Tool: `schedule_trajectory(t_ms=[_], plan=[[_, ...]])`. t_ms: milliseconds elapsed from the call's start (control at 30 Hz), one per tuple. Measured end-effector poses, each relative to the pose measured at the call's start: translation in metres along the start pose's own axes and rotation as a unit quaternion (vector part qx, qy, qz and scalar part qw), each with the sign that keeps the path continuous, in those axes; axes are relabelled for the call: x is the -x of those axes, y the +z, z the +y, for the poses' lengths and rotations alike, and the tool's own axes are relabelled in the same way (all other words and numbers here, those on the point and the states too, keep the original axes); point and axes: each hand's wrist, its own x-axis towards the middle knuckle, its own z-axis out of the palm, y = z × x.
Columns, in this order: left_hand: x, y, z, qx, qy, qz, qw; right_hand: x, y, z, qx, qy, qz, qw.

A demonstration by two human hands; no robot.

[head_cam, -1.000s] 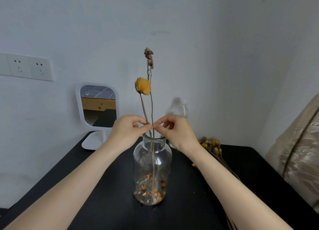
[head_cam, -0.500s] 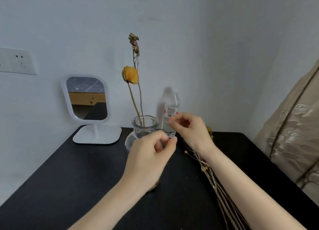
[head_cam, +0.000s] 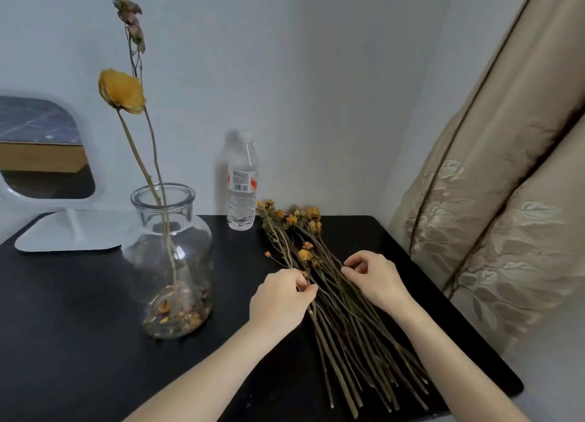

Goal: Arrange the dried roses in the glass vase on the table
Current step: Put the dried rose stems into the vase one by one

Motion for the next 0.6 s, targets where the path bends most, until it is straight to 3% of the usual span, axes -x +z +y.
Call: schedule_trajectory(t_ms=[133,267,433,600], plan=[[-0.008,0.015,0.006,-0.086,-0.042,0.033,0.995,-0.005,0.002,0.009,0.029,0.011,-0.030,0.999],[-0.011,0.017,0.002,-0.115,-0.088,0.012,0.989,-0.009,0.006,0.009,0.032,0.015,-0.048,0.998],[-0.015,0.015,-0.005,-0.016,-0.131,-0.048,0.990,-0.008,0.013,0.002,0.032,-0.025,-0.042,0.998],[-0.020,0.017,-0.009,0.079,-0.181,-0.063,0.978,-0.005,0.022,-0.007,0.067,-0.086,-0.091,0.990]])
